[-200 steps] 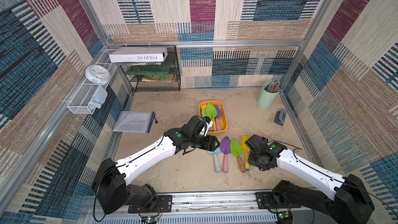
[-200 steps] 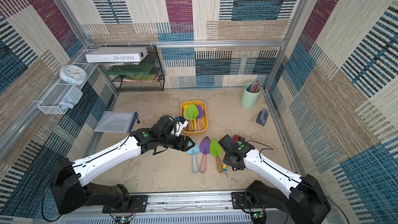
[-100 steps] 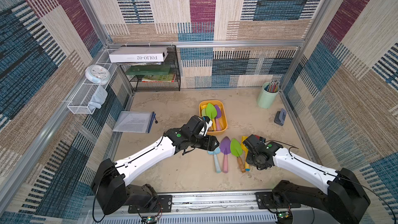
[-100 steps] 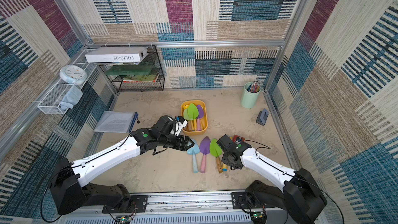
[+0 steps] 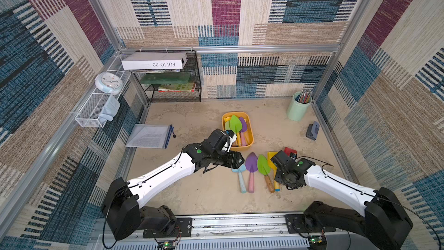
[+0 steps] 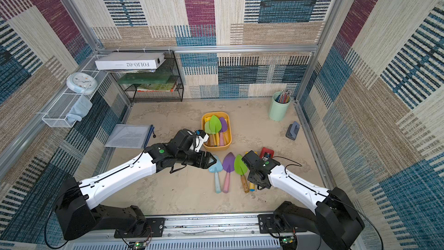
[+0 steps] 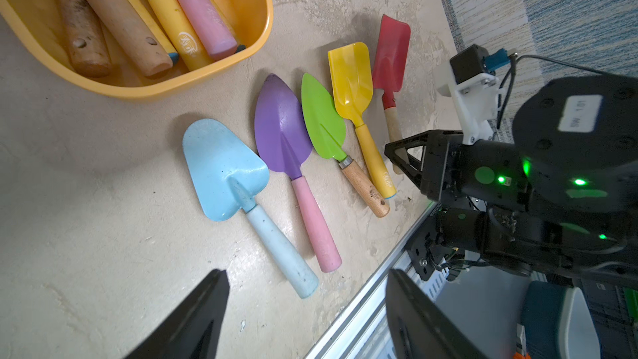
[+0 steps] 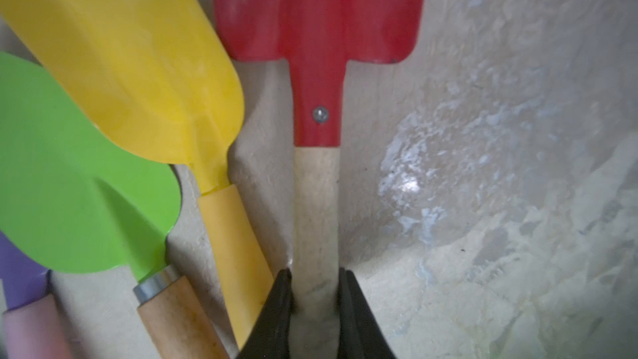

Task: Put the shovel into the storage box
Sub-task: Pick up the shovel from the center of the board, then place the shovel in the storage box.

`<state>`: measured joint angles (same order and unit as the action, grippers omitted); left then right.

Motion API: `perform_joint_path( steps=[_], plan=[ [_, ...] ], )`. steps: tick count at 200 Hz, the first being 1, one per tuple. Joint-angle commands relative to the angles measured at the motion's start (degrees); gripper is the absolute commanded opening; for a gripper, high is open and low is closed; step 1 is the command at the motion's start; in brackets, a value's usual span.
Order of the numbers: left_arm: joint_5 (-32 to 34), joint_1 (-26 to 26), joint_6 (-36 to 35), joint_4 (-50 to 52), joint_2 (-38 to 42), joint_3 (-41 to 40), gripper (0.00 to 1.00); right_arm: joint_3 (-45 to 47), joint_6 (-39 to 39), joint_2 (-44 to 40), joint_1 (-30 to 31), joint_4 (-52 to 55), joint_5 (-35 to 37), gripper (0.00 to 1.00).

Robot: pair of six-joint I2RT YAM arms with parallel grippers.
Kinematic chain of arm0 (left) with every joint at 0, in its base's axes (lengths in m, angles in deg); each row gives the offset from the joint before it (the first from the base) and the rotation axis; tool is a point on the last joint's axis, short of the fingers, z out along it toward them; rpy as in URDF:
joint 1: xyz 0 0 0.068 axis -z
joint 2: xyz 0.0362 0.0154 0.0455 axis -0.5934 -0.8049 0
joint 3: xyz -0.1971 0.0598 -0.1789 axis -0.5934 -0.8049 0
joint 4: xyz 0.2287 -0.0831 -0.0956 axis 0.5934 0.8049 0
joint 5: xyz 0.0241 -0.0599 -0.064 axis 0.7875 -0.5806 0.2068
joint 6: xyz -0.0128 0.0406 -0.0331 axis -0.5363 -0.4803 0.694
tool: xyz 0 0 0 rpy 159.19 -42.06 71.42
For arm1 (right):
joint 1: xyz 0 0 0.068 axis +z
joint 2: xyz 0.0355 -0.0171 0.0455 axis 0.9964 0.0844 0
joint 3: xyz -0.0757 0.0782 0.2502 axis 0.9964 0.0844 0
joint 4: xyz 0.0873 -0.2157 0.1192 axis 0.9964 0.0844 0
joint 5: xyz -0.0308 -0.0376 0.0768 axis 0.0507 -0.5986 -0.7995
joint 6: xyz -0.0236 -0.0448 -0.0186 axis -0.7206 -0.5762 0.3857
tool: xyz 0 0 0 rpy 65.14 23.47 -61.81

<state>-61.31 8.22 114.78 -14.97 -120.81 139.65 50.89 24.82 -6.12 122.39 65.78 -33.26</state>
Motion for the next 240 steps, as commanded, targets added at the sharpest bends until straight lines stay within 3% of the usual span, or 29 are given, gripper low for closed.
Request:
perform_joint_path(
  steps=[1,14,34,69,110,139,240],
  plan=[
    [-1.4,0.0,0.1,-0.8,-0.2,-0.1,0.76,-1.6,1.1,-1.9,0.0,3.5,4.9,0.0],
    [-2.1,0.0,0.1,-1.7,-0.6,-0.1,0.76,-2.9,-0.6,-3.2,0.0,4.3,6.0,0.0],
    [-3.5,0.0,0.2,-4.5,-1.1,-0.4,0.76,-5.3,-9.6,-5.0,0.0,2.3,4.3,0.0],
    [-5.2,-0.2,-0.2,-10.0,-2.2,0.2,0.76,-9.3,-22.9,-5.5,0.1,-0.7,-5.2,0.0],
    [-5.7,-1.1,-0.1,-14.0,-5.3,3.1,0.75,-13.3,-32.2,-3.3,0.1,-1.4,-14.2,0.0],
    [-5.4,-1.4,0.2,-15.7,-8.7,5.1,0.73,-15.0,-34.7,-1.3,0.3,-2.6,-18.3,0.0],
    [0.6,-1.4,1.6,-19.6,-15.3,8.1,0.64,-19.6,-35.0,4.1,3.6,-4.6,-20.3,0.0]
  ],
)
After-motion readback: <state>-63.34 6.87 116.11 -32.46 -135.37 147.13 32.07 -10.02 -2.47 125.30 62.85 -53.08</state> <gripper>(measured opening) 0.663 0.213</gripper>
